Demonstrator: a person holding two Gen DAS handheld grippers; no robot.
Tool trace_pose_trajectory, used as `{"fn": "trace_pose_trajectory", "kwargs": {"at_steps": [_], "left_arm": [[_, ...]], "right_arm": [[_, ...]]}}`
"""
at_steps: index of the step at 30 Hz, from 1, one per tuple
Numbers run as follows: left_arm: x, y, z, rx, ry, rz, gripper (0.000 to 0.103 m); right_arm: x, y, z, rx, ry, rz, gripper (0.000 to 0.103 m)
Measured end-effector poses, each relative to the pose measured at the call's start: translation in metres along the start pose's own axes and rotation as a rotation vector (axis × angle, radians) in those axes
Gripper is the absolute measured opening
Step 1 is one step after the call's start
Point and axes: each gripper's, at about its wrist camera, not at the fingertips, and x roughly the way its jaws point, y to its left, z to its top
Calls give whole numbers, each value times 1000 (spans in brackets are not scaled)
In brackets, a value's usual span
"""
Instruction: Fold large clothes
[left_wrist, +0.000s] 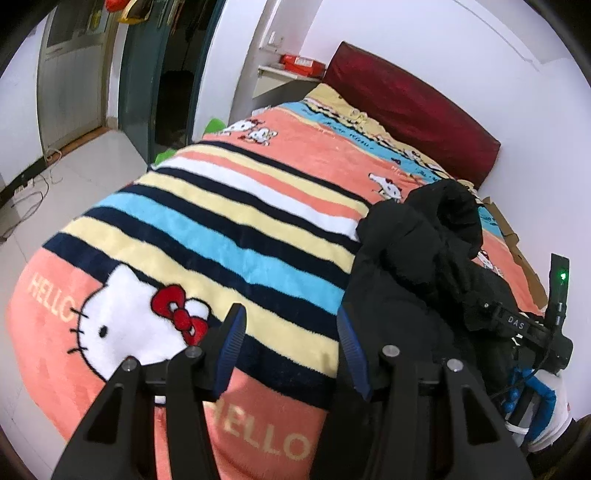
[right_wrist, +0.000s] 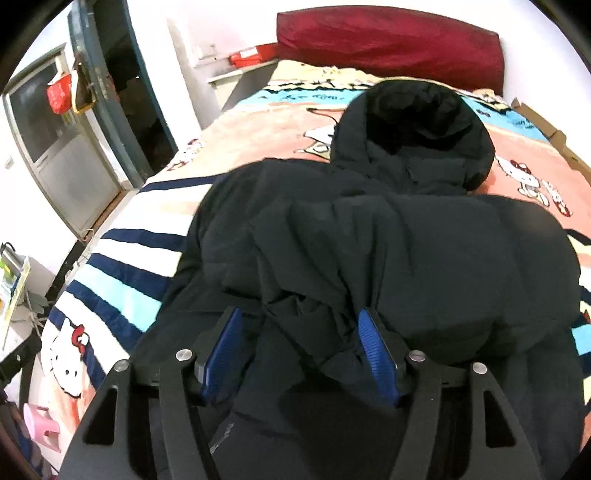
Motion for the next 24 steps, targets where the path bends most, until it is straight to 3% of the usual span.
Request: {"fn": "trace_pose_trajectory", "kwargs": {"at_steps": [7, 13, 17, 24], "left_arm": [[-28, -16, 5, 47, -47, 19, 49], [-35, -62, 12, 142, -56, 14, 49], [-20, -120, 14, 222, -51, -15, 49], [37, -238, 14, 377, 11, -101, 49]], "right_arm": [[-42, -2, -1, -4, -48, 22, 65], [-83, -44, -8, 25, -90, 22, 65], [-112, -90, -9, 43, -122, 16, 65], [-128, -165, 3, 41, -152, -91, 65]]}}
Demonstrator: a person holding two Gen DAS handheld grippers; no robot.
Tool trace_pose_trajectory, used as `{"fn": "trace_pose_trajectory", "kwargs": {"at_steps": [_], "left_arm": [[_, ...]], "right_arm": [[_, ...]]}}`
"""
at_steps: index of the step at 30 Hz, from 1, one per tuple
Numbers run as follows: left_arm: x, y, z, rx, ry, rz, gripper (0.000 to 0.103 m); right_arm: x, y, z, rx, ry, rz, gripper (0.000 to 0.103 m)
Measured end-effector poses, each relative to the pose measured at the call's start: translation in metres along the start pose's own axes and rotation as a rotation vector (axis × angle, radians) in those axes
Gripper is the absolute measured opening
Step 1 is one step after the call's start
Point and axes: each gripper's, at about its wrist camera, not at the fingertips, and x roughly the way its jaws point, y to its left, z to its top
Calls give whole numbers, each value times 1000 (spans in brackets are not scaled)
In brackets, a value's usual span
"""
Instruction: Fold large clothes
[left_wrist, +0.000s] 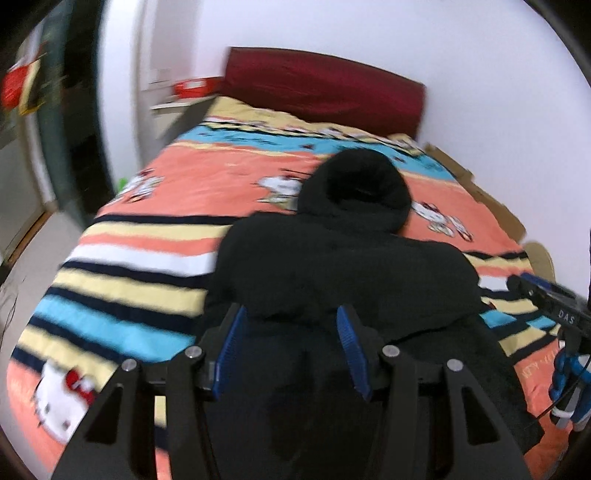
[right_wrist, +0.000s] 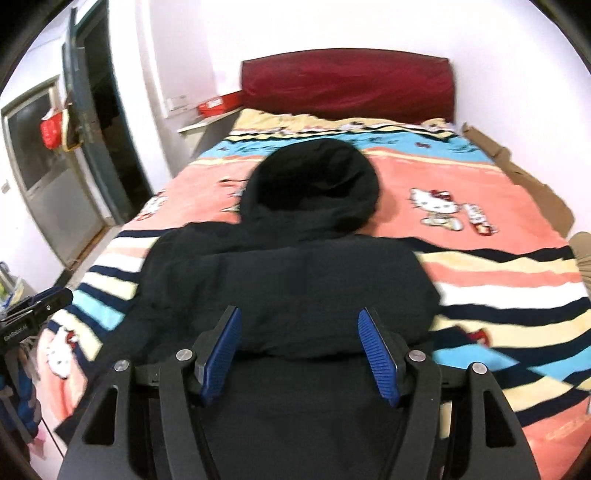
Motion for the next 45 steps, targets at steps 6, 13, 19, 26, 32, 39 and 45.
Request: {"fn": "trace_pose_trajectory", "kwargs": {"at_steps": [6, 13, 19, 26, 32, 39, 45], "left_arm": [[85, -72, 35, 121, 53, -39, 49], [177, -87, 29, 176, 126, -5, 49], [193, -74, 7, 262, 118, 14, 51], [167, -80, -10, 319, 110, 57, 51], [146, -80, -17, 309, 92, 38, 50], [148, -79, -25, 315, 93, 40, 51], [156, -76, -30, 315, 109, 37, 51]], "right_arm": [[47, -42, 18, 17, 14, -43, 65], [127, -47, 18, -20, 72, -28, 65], [166, -61, -4, -35, 121, -15, 75], [152, -92, -15, -7, 165, -114, 76], [122, -84, -20, -30, 125, -87, 72], [130, -51, -33, -108, 142, -29, 72], [143, -60, -44, -91, 179, -49, 72]]}}
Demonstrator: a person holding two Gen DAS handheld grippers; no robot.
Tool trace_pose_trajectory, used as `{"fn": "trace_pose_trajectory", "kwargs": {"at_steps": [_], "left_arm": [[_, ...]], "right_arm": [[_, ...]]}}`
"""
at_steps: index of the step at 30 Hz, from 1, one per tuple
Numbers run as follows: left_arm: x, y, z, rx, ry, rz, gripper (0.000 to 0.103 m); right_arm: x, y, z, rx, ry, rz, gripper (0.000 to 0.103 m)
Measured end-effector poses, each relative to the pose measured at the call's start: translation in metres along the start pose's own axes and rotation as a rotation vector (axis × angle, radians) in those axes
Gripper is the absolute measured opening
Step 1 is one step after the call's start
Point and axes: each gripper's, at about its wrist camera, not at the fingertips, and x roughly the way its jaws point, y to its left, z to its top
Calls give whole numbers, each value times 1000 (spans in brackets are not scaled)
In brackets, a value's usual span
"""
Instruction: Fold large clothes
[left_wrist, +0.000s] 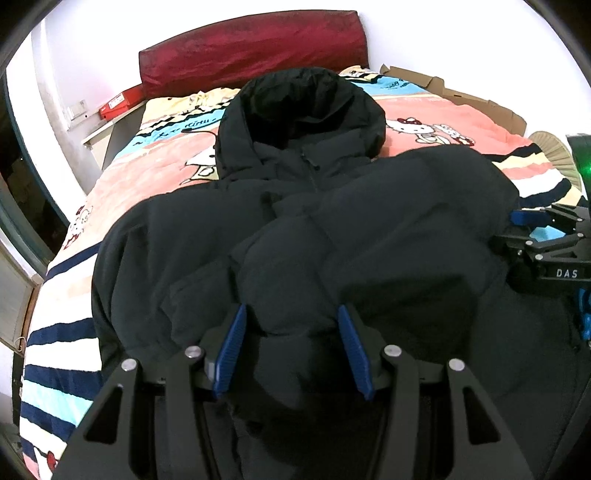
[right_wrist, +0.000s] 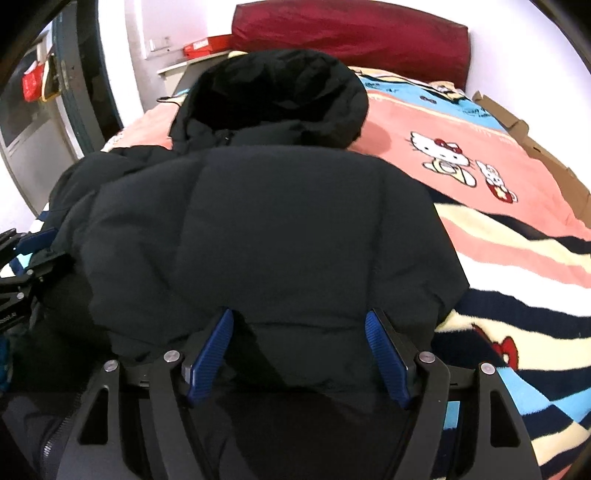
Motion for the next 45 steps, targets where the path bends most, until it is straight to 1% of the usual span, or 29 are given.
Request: {"fn": "trace_pose_trajectory", "kwargs": {"at_steps": [9, 12, 14, 16, 18, 20, 21, 22, 23, 25, 26, 29, 32, 34, 35, 37, 39, 41, 42, 45], "left_arm": [[3, 3, -3, 22, 29, 13, 51], [-2, 8, -2, 7, 24, 3, 51], [-9, 16, -1, -30, 0, -9, 51], [-10, 22, 0, -57, -12, 0, 51], [-4, 29, 1, -80, -1, 19, 51], [3, 32, -2, -89, 29, 20, 51], [7, 33, -3, -91, 57, 13, 51], [6, 33, -4, -88, 67, 3, 51], [2, 33, -3, -76, 74, -12, 51], [-7, 36, 3, -62, 70, -49, 51], [-15, 42, 12, -58, 53, -58, 51], [-22, 62, 47, -57, 35, -46, 51], [-18, 77, 86, -49, 16, -26, 51], [-4, 87, 123, -42, 13, -40, 51], [3, 90, 134, -41, 11, -38, 51], [25, 96, 168, -53, -4, -20, 51], [48, 100, 191, -66, 2, -36, 51], [72, 101, 210, -76, 6, -32, 51], [88, 102, 220, -82, 13, -33, 51], [124, 100, 245, -96, 17, -34, 51]], "right_arm": [[-6, -20, -9, 17, 40, -55, 72], [-11, -24, -7, 23, 40, -66, 72], [-15, -24, -4, 29, 23, -52, 72], [-19, -22, 0, 36, -3, -24, 72], [-19, -17, 5, 42, -19, -2, 72], [-12, -14, 5, 50, -6, 11, 72], [-7, -14, 5, 56, 10, 18, 73], [-2, -15, 4, 57, 28, 15, 73], [2, -16, 3, 54, 51, 0, 73], [-2, -19, 6, 53, 60, 0, 73], [-8, -20, 11, 47, 51, 11, 73], [-24, -25, 35, 33, 9, 19, 74], [-34, -34, 80, 32, -47, 18, 76], [-32, -41, 110, 45, -76, 20, 78], [-27, -46, 127, 60, -90, 17, 78], [-15, -53, 156, 92, -112, 25, 80], [4, -60, 183, 121, -126, 34, 80], [27, -67, 207, 141, -129, 27, 81], [46, -70, 221, 147, -122, 17, 81], [87, -77, 247, 160, -106, -18, 82]]}}
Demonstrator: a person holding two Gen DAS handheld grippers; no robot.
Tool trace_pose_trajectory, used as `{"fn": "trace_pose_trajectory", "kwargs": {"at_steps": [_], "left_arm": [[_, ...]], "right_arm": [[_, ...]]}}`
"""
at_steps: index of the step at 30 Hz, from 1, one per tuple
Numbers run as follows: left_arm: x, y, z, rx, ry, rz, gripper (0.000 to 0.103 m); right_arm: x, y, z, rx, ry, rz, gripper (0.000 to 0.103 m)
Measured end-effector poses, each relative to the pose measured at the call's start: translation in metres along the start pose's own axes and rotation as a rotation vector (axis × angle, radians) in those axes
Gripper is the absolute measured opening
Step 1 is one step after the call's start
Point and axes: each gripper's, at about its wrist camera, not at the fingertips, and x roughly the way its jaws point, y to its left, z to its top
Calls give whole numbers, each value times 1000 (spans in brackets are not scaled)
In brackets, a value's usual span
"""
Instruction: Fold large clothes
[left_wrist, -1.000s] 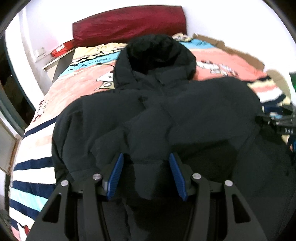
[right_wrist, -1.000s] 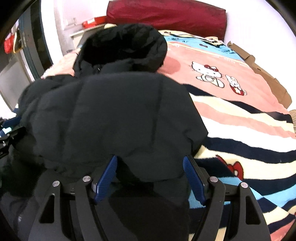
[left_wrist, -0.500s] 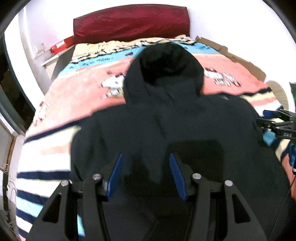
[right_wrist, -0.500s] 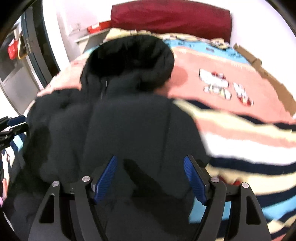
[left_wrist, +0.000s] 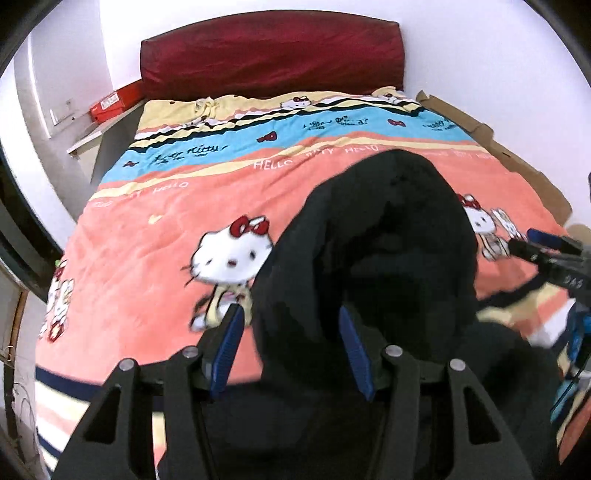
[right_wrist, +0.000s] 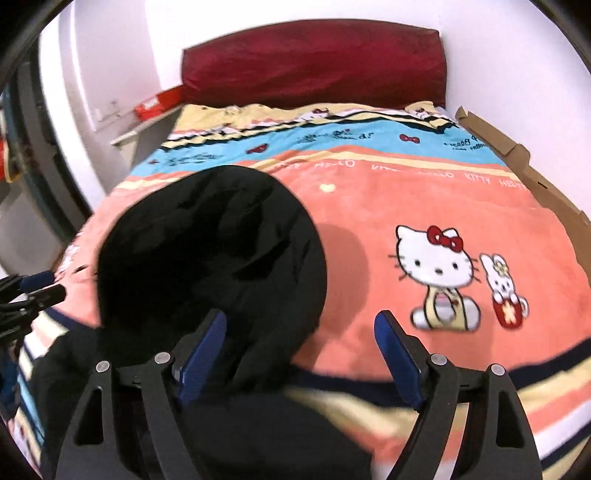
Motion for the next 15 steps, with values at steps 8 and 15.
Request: {"fn": "trace_pose_trajectory", "kwargs": {"at_steps": [8, 15], "left_arm": [[81, -17, 24, 39, 40, 50, 52], [93, -16, 19, 18, 45, 63, 14]], "right_arm": [[92, -2, 21, 33, 50, -61, 85], [122, 2, 15, 61, 105, 20, 17]]}}
